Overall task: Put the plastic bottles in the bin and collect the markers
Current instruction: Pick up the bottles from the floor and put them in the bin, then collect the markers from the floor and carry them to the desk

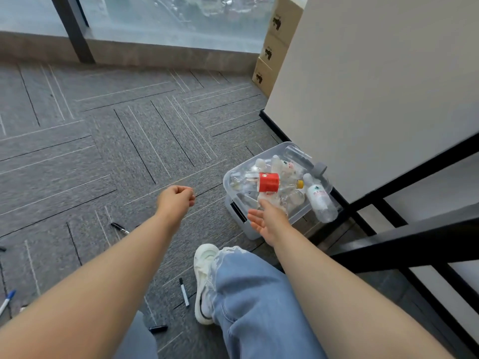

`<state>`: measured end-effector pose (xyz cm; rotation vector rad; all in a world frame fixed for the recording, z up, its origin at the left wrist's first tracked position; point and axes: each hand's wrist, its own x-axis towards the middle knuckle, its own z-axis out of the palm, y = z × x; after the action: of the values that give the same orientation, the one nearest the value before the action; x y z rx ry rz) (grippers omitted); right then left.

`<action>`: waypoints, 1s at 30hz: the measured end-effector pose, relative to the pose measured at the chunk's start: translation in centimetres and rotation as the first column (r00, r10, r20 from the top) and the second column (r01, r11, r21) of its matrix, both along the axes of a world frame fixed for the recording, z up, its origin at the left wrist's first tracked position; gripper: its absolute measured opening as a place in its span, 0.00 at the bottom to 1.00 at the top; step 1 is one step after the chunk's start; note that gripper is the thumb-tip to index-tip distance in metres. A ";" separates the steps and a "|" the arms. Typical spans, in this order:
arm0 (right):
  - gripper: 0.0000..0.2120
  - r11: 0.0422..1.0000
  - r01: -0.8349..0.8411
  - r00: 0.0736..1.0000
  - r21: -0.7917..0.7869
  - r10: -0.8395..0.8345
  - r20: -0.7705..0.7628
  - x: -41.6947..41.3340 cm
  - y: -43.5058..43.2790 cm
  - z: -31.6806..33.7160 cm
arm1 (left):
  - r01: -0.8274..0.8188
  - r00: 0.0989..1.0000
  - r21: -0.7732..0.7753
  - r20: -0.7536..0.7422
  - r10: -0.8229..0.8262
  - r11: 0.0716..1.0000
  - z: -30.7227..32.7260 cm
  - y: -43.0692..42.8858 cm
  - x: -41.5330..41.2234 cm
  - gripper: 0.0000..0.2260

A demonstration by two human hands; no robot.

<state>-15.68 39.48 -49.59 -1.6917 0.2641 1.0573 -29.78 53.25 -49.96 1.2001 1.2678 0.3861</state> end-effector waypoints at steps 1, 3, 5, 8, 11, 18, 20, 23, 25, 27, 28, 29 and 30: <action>0.14 0.999 -0.040 0.999 -0.031 0.041 0.010 -0.3 0.1 -0.1 | -0.005 1.000 -0.002 -0.001 0.005 1.000 -0.2 -0.1 -0.3 0.09; 0.10 0.993 -0.102 0.994 -0.063 0.103 0.023 -1.1 0.7 0.1 | -0.016 1.000 -0.004 -0.005 0.016 1.000 -0.5 -0.3 -1.1 0.08; 0.06 0.986 -0.147 0.988 -0.084 0.150 0.033 -2.0 1.4 0.1 | -0.027 1.000 -0.009 -0.012 0.027 1.000 -0.8 -0.4 -2.1 0.08; 0.07 0.972 -0.217 0.973 -0.094 0.223 0.058 -3.2 2.4 -0.2 | -0.045 0.999 -0.015 -0.024 0.045 0.999 -0.9 -0.3 -3.7 0.08; 0.07 0.960 -0.266 0.960 -0.089 0.272 0.067 -4.2 3.1 -0.3 | -0.065 0.997 -0.007 -0.036 0.064 0.998 -0.7 0.4 -5.0 0.08; 0.04 0.921 -0.372 0.924 -0.115 0.379 0.045 -7.5 5.7 -1.1 | -0.099 0.994 0.012 -0.051 0.100 0.995 -0.8 1.8 -9.8 0.08; 0.04 0.896 -0.428 0.900 -0.122 0.434 0.030 -9.4 7.0 -1.9 | -0.118 0.990 0.024 -0.081 0.119 0.993 -1.7 2.1 -12.0 0.09; 0.03 0.832 -0.538 0.838 -0.135 0.546 0.026 -12.9 8.4 -4.0 | -0.150 0.980 0.032 -0.124 0.153 0.988 -3.3 2.1 -15.9 0.10; 0.02 0.762 -0.629 0.769 -0.153 0.639 0.028 -16.1 8.9 -6.3 | -0.186 0.968 0.036 -0.163 0.189 0.982 -5.1 1.6 -19.7 0.10; 0.02 0.686 -0.708 0.694 -0.167 0.720 0.012 -19.1 8.9 -8.9 | -0.199 0.949 0.029 -0.242 0.200 0.980 -7.5 0.6 -23.6 0.10; 0.04 0.644 -0.744 0.654 -0.175 0.757 0.005 -20.6 8.7 -10.2 | -0.195 0.937 0.029 -0.291 0.195 0.980 -8.8 0.0 -25.6 0.10; 0.05 0.597 -0.779 0.608 -0.190 0.794 -0.003 -21.9 8.2 -11.6 | -0.181 0.923 0.026 -0.340 0.179 0.983 -10.3 -0.5 -27.4 0.10; 0.04 0.552 -0.807 0.565 -0.210 0.825 -0.007 -23.0 7.7 -13.1 | -0.147 0.906 0.024 -0.398 0.144 0.989 -11.6 -1.1 -29.1 0.09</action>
<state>-38.72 47.16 -62.68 -2.0866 -0.5985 1.6620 -58.89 52.14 -61.56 1.2201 1.7177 0.2501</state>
